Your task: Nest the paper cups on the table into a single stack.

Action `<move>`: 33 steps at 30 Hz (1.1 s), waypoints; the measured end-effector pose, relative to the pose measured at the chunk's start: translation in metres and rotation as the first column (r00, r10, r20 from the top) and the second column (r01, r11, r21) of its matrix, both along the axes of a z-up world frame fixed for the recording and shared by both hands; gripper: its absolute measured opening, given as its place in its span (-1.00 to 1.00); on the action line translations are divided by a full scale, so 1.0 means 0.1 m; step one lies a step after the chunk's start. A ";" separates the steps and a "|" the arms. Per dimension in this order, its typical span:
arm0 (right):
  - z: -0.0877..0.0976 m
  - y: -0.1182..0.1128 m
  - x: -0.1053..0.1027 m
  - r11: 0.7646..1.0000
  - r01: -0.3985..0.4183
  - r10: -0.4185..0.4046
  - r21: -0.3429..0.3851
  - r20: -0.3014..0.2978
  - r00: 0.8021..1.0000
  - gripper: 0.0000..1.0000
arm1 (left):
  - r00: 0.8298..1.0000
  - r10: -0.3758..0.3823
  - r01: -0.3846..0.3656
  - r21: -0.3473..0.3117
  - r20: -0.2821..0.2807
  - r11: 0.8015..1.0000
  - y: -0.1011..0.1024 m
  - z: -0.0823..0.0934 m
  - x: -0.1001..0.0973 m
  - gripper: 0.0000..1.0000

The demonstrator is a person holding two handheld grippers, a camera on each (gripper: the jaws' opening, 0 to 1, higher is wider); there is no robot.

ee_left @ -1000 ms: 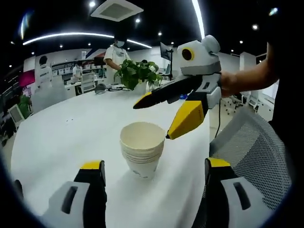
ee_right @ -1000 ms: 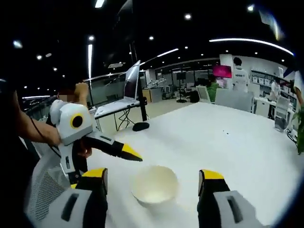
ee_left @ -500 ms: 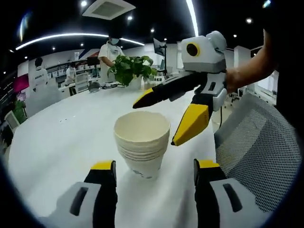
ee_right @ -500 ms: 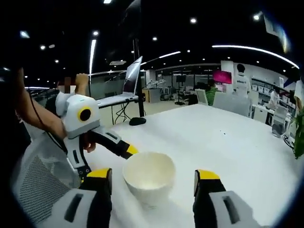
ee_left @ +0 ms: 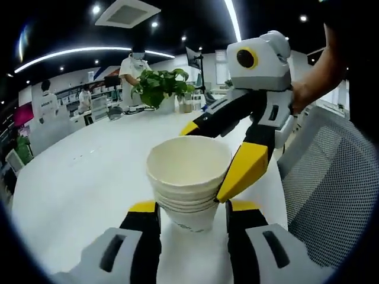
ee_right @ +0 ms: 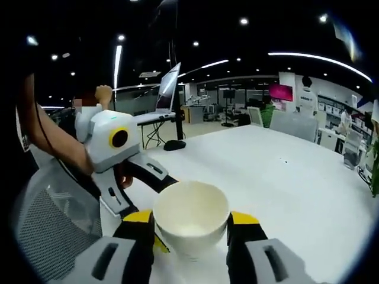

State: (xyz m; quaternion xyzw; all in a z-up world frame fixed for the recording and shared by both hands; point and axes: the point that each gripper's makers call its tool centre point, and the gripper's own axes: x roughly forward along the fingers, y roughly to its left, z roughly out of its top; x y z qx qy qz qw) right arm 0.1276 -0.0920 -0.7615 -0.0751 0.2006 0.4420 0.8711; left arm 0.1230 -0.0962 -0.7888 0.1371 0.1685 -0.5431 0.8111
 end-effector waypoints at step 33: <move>0.16 0.16 0.77 0.999 0.008 -0.008 0.048 0.002 1.000 -0.05 | 0.999 0.030 -0.032 0.050 0.041 0.998 0.17 0.13 0.79 -0.23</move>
